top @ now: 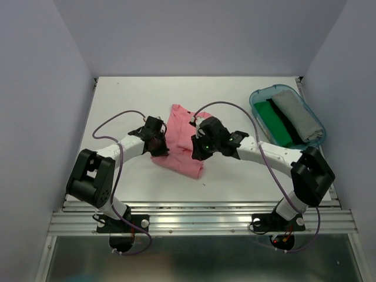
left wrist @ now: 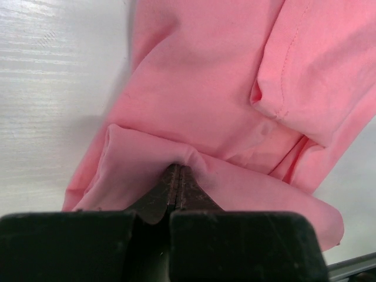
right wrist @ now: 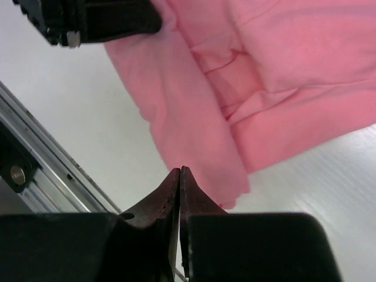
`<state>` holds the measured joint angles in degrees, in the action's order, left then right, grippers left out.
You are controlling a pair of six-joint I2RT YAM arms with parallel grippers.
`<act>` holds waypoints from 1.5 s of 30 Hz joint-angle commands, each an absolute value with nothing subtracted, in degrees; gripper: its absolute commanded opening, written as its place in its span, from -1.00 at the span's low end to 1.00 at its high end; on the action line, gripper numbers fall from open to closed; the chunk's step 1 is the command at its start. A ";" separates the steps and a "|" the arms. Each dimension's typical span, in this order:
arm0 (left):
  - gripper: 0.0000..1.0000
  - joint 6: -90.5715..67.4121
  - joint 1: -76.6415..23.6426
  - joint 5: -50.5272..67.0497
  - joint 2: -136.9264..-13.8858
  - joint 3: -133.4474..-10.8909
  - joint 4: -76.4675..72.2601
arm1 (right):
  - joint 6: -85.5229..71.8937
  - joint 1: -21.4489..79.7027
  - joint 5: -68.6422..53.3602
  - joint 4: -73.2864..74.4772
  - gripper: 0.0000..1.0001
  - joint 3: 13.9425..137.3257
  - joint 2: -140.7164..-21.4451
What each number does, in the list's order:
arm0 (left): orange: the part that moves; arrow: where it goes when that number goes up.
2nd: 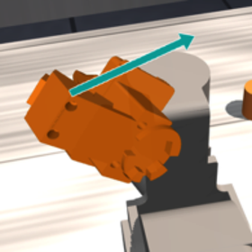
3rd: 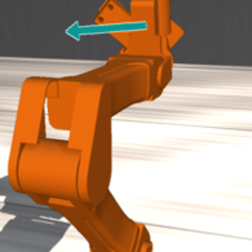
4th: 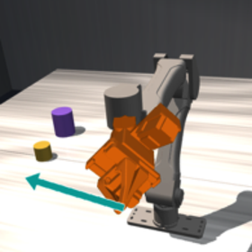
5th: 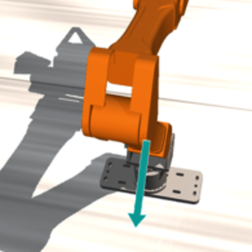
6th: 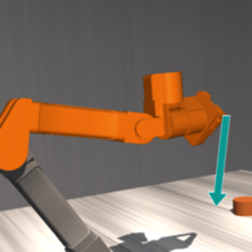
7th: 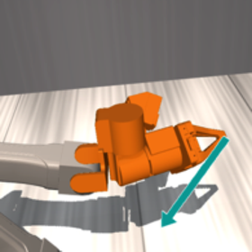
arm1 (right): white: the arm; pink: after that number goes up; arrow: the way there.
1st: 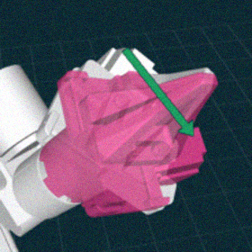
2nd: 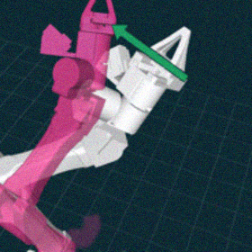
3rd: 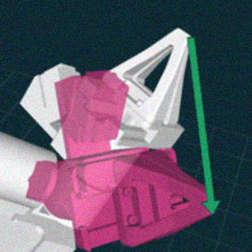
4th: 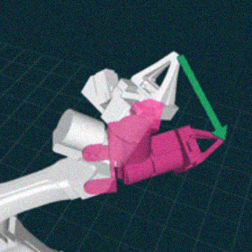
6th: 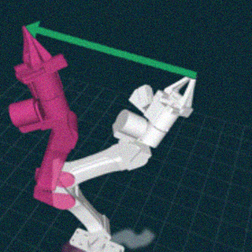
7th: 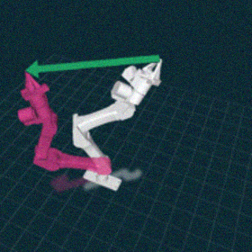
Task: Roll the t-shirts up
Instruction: Roll the T-shirt to the center of the board.
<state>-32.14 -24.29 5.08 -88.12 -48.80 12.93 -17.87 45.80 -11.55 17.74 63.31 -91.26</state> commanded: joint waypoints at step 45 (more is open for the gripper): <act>-1.00 -32.61 -24.35 -5.45 -89.29 -46.58 15.11 | -20.39 50.98 -5.72 9.31 -0.99 65.57 -108.72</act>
